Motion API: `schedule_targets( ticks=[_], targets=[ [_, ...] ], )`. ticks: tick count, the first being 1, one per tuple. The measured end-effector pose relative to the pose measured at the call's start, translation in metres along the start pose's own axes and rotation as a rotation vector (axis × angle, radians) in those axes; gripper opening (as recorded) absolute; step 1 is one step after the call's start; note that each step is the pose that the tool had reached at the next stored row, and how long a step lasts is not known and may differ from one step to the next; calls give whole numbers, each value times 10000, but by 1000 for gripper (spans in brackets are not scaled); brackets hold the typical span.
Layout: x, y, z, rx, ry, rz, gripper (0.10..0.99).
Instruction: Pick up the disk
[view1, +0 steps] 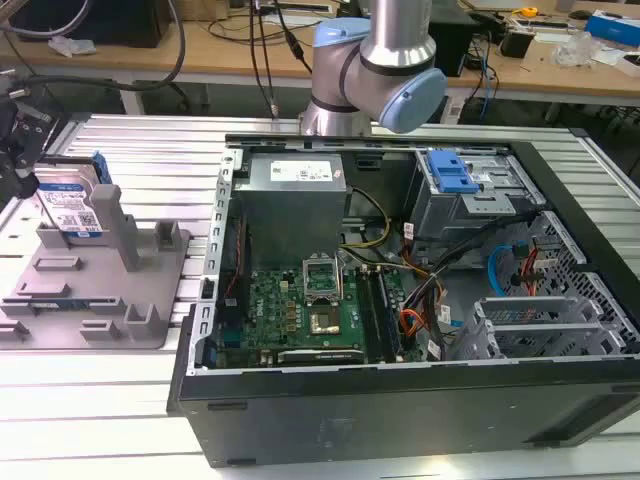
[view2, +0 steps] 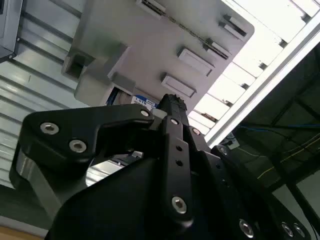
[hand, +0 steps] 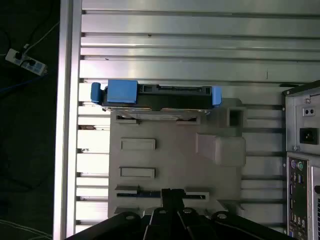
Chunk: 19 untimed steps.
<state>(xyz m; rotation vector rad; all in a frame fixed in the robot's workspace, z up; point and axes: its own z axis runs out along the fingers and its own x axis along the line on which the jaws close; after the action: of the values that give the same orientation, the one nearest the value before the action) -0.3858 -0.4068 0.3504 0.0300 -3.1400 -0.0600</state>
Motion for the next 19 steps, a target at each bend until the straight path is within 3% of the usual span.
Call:
schedule_targets(
  ticks=[8, 17, 19],
  targets=[
    [0, 0, 0, 0, 1, -39, 106],
    [0, 0, 5, 1, 85, -2235, 106],
    [0, 0, 7, 1, 117, -3085, 106]
  ],
)
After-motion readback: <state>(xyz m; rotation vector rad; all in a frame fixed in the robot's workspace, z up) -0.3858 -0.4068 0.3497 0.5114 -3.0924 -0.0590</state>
